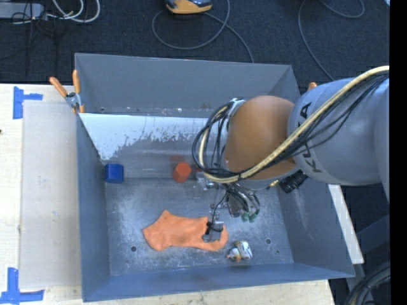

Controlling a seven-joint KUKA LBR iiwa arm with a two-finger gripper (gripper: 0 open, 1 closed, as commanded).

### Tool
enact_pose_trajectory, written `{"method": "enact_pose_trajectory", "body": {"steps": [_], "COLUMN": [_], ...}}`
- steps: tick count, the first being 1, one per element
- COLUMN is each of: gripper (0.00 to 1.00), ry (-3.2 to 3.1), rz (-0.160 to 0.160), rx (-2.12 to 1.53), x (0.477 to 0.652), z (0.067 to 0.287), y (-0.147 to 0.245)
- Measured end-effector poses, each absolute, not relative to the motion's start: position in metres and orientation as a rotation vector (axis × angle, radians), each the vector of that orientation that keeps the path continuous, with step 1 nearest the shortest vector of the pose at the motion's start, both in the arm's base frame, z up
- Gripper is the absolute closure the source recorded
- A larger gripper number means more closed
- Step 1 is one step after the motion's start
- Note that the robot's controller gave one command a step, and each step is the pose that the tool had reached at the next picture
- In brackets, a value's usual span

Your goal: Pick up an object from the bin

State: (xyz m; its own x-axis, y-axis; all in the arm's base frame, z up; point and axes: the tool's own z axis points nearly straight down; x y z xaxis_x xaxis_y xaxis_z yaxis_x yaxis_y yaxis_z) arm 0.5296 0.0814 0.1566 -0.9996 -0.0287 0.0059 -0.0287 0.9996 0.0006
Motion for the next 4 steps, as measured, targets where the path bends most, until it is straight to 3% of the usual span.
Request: {"method": "enact_pose_trajectory", "body": {"steps": [1, 2, 3, 4], "gripper": [0.00, 0.00, 1.00, 0.00], "ry": [-3.143, -3.111, -3.017, -3.018], "rz": [-0.003, -0.001, -0.003, -0.004], "rx": [0.102, 0.374, 0.883, 0.880], "x": [0.548, 0.534, 0.525, 0.525], "z": [0.108, 0.077, 0.070, 0.070], "y": [0.054, 0.049, 0.032, 0.032]}}
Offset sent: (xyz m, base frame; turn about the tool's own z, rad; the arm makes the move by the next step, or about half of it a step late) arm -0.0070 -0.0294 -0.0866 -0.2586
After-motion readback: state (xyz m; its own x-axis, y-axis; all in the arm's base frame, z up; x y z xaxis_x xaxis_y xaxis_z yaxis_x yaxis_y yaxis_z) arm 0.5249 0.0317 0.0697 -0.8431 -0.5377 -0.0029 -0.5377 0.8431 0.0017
